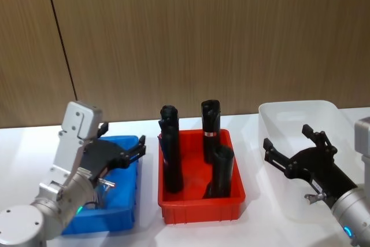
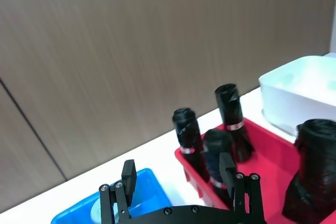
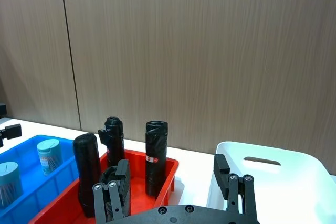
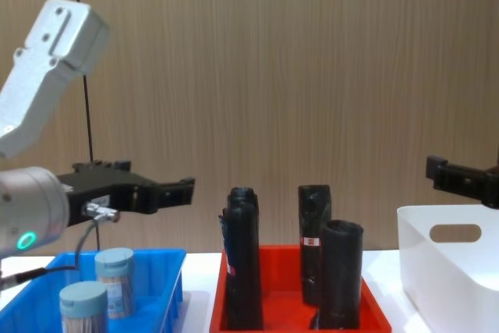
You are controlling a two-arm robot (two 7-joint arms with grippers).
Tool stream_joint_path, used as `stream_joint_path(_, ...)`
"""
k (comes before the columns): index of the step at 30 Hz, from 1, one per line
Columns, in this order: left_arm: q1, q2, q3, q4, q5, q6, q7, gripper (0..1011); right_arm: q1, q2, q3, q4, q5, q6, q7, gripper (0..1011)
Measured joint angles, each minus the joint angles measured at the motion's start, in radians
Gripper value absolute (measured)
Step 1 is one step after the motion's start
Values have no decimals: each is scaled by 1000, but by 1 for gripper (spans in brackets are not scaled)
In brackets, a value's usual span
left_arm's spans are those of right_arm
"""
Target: Pick the cotton swabs from the blue box and place them into the white box.
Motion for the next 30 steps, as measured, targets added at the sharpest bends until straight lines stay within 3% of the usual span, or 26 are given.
stream_joint_path(18, -32, 12, -48, 44, -70, 136, 13, 1004, 0, 0, 0, 0, 0, 0, 0, 1002)
stream_joint_path(30, -38, 7, -67, 52, -130, 245, 65, 1004, 0, 0, 0, 0, 0, 0, 0, 1002)
